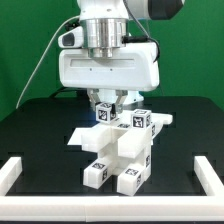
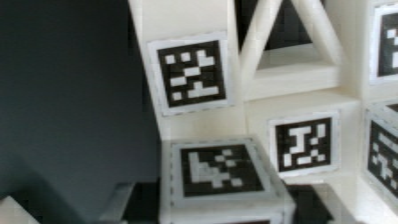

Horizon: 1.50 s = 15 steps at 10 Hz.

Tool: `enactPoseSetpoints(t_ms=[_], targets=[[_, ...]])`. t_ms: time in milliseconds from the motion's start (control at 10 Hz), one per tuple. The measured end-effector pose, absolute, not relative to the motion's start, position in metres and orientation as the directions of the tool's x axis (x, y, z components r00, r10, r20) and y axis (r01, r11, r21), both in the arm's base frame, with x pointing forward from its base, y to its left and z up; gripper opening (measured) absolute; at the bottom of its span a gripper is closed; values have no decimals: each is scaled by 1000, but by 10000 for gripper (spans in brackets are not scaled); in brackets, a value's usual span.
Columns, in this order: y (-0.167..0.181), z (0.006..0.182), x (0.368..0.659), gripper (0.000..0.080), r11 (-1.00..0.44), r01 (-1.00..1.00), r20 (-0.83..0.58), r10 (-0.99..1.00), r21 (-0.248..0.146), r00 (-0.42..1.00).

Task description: Assemble chair

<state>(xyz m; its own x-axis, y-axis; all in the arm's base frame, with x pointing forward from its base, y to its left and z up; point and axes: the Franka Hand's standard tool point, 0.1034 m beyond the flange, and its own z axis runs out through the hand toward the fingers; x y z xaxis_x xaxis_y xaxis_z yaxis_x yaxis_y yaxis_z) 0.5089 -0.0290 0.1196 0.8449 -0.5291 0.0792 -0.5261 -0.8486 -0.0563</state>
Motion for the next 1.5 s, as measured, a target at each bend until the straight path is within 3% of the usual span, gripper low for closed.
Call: enactPoseSetpoints(t_ms=[800,1000,1200,1400,1500], targets=[[-29,119,509,284,-824,-564,76,-567,-62,820],[-30,119,512,284,-651,-754,60,-759,-84,648],[-30,119,514,284,-340,-933,25,-940,-114,339],[-28,119,515,284,-58,-990,-26,-998,-130,62],[-27,118,515,335,-26,-991,-30,-999,-128,31]])
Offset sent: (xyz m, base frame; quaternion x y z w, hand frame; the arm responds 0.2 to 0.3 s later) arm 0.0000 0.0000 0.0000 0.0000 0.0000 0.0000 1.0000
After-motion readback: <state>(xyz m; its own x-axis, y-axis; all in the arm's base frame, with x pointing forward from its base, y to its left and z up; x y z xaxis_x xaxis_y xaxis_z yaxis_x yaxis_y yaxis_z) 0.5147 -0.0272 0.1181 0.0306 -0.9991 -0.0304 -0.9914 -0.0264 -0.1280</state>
